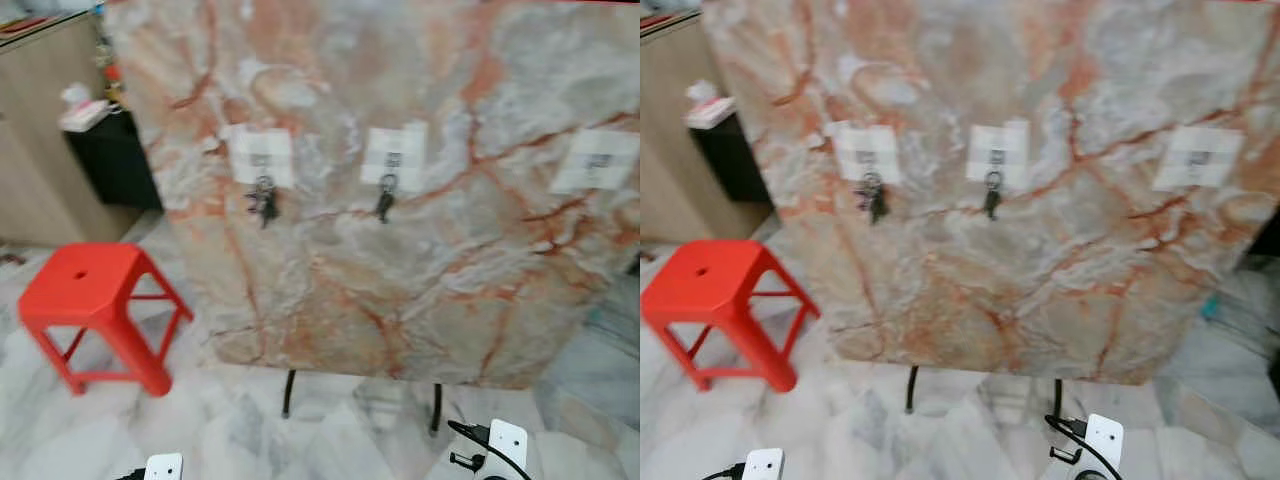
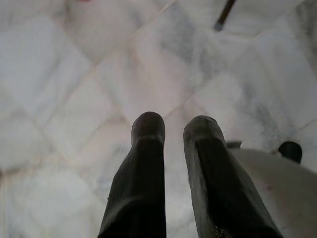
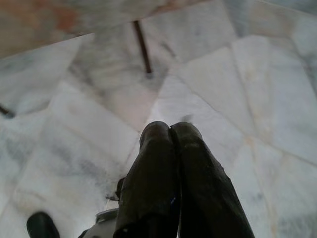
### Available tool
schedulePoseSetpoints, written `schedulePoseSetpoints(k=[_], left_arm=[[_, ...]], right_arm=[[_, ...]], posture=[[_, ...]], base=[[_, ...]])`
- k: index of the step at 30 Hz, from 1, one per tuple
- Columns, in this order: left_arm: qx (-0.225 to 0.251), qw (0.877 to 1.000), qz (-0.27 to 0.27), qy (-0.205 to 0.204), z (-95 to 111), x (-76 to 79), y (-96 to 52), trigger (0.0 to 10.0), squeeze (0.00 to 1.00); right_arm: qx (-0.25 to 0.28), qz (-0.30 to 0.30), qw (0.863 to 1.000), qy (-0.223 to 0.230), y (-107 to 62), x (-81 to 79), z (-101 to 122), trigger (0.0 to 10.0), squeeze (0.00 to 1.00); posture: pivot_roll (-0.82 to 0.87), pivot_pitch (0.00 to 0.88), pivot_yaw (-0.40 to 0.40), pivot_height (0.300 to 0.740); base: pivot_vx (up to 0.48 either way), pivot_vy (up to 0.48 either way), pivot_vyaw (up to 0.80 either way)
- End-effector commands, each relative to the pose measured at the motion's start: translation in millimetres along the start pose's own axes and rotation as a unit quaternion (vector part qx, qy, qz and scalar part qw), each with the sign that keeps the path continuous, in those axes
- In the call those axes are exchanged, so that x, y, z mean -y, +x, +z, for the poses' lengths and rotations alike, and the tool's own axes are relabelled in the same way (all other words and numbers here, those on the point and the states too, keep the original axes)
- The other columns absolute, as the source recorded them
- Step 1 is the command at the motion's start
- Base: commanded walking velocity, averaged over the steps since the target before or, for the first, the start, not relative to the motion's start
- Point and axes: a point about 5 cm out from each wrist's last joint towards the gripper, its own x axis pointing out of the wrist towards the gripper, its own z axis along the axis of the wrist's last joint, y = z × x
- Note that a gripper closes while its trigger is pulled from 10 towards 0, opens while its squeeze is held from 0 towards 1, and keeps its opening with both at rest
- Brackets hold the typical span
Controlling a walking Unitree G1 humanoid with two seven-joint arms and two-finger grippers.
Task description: Hang keys on a hook
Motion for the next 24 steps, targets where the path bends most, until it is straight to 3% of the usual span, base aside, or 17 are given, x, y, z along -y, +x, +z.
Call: schedulePoseSetpoints(k=[1, 14, 24], left_arm=[[-0.004, 1.000, 0.005, -0.004, -1.1, -3.6, -0.4, 10.0, 0.00], [-0.003, 1.000, 0.004, -0.001, -0.6, -4.9, -0.4, 10.0, 0.00], [-0.002, 1.000, 0.004, 0.001, 0.2, -5.1, -0.3, 10.0, 0.00]], right_arm=[[0.001, -0.005, 1.000, 0.008, -0.1, 1.2, -0.4, 10.0, 0.00], [0.010, -0.010, 1.000, 0.011, -0.4, 0.7, 0.6, 10.0, 0.00], [0.008, -0.009, 1.000, 0.008, -0.2, 0.3, 0.8, 10.0, 0.00]], posture=[[0.09, 0.000, -0.023, 0.740], [0.09, 0.000, -0.018, 0.740], [0.09, 0.000, -0.019, 0.740]], base=[[0.266, 0.000, 0.00], [0.287, 0.000, 0.00], [0.027, 0.000, -0.74]])
